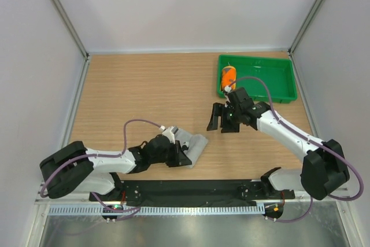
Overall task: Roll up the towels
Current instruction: Roll the towel
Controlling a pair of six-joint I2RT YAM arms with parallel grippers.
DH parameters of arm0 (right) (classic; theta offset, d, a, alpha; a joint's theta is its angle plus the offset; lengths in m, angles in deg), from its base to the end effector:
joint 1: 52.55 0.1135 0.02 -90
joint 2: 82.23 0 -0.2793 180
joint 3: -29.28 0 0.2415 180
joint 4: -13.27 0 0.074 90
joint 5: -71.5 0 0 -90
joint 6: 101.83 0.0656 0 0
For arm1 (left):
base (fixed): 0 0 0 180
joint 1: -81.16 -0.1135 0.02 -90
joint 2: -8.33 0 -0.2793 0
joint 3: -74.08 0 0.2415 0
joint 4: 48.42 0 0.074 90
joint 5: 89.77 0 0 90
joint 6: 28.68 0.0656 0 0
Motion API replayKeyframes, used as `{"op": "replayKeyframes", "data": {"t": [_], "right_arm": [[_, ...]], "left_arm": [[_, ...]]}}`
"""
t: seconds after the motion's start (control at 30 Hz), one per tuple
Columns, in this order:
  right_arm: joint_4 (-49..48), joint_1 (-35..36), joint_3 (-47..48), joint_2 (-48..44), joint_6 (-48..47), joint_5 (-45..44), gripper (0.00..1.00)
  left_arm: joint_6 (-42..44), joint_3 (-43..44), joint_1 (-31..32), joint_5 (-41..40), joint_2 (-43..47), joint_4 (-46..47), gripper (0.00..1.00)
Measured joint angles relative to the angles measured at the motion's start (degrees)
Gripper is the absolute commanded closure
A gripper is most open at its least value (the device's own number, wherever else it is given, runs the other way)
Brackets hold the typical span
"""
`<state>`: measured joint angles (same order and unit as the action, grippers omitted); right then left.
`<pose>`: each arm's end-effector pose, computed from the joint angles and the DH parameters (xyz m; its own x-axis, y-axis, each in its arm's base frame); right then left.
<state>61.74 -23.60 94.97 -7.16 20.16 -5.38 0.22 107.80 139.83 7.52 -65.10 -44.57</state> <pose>0.2200 0.1387 0.2273 -0.9341 0.0729 -0.3495 -0.0970 0.8903 0.4449 0.1171 -0.2083 0.1454 -0.9358 -0.1328 -0.3266 0.1687 0.6449 -0.7454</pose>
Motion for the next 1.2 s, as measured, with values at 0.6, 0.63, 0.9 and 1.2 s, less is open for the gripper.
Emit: {"op": "replayKeyframes", "data": {"t": [0.6,0.63,0.9,1.2], "right_arm": [[-17.2,7.4,-9.2,4.2,7.5,10.3,0.25],[-18.2,7.5,-9.2,5.4,7.7,10.4,0.25],[-26.9,7.7,-9.1,14.7,8.8,11.5,0.25],[-37.1,8.6,-8.5,20.7,10.8,15.4,0.42]], "left_arm": [[-16.0,-5.4,-10.4,7.5,-0.9,6.8,1.00],[-16.4,-5.5,-10.9,7.6,-0.5,6.2,1.00],[-18.1,-6.7,-13.2,9.5,-0.6,5.7,1.00],[-19.7,-8.0,-15.5,14.0,-6.1,13.3,0.99]]}}
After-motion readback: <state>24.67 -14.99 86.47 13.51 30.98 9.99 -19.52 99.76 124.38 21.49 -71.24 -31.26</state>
